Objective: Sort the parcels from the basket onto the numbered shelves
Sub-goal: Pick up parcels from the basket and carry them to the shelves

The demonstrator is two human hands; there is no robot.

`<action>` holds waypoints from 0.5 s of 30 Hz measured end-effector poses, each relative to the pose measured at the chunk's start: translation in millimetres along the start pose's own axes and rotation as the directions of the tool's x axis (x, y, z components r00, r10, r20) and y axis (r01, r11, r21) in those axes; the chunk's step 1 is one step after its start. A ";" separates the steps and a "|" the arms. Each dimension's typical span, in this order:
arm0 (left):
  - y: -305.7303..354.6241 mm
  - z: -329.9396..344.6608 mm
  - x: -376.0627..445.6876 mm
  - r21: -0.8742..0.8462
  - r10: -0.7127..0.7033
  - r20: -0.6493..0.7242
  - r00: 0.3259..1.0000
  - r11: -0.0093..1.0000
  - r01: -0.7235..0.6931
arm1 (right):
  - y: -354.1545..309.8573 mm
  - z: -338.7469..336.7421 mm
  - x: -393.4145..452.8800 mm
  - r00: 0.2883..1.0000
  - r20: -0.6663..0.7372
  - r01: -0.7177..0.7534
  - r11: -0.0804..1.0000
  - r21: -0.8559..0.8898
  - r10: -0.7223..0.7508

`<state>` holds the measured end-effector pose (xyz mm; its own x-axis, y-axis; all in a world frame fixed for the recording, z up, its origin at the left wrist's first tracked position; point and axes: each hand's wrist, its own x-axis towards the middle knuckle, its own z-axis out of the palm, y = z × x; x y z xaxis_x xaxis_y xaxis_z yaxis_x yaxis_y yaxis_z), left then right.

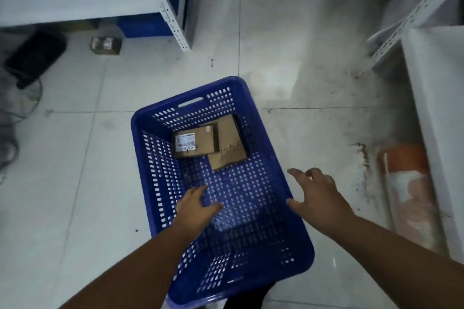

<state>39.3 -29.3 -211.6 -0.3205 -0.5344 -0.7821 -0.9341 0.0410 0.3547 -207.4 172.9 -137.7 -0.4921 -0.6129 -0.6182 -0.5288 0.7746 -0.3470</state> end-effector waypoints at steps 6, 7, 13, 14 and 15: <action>-4.5 29.5 34.2 -0.192 -0.019 -0.039 0.999 0.981 0.011 | 22.5 69.3 31.8 0.976 0.116 -0.202 0.962 0.184 0.183; -2.6 32.9 37.0 -0.220 -0.024 -0.043 0.999 0.975 0.014 | 27.9 78.4 35.9 0.968 0.156 -0.228 0.950 0.213 0.197; -8.3 60.8 11.7 -0.238 -0.011 0.007 1.000 0.971 0.012 | 48.3 105.7 36.9 0.970 0.172 -0.202 0.966 0.162 0.174; -10.6 64.3 3.2 -0.229 -0.013 0.016 1.000 0.973 0.016 | 49.3 108.9 35.4 0.974 0.156 -0.187 0.970 0.152 0.163; -10.7 66.4 -4.7 -0.227 -0.016 0.025 1.000 0.974 0.021 | 50.3 110.5 33.5 0.977 0.141 -0.179 0.972 0.152 0.158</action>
<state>40.3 28.8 -245.8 -0.3097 -0.5139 -0.8000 -0.8805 -0.1626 0.4454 -174.0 208.6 -253.8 -0.4672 -0.4544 -0.7584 -0.3205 0.8865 -0.3337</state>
